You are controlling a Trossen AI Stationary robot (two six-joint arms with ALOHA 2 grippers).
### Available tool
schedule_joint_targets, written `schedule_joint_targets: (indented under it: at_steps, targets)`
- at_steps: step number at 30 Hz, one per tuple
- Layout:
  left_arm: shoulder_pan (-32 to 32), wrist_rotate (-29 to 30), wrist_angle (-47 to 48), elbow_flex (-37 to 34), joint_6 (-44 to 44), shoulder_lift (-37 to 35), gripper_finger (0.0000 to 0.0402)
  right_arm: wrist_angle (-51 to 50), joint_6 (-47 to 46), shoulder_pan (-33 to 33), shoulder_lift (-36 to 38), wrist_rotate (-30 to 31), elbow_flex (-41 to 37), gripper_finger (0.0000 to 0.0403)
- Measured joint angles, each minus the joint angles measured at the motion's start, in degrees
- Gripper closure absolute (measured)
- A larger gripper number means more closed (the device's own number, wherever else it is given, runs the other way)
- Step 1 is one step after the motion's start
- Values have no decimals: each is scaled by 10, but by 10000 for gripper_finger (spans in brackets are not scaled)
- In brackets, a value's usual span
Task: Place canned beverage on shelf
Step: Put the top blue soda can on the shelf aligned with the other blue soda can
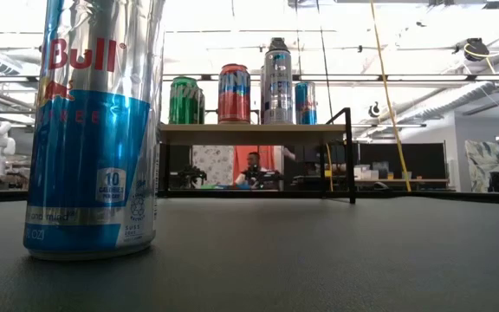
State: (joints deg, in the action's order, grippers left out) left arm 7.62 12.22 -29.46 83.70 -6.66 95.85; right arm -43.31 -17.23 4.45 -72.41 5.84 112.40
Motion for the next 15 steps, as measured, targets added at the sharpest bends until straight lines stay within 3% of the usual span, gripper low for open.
schedule_joint_targets:
  at_steps: [5,15]
  targets:
    - [-2,1,1,0,1,0,170,-25,4,0,-22,-15,17,3]
    - [-2,5,24,0,1,0,170,25,31,0,-47,-16,17,3]
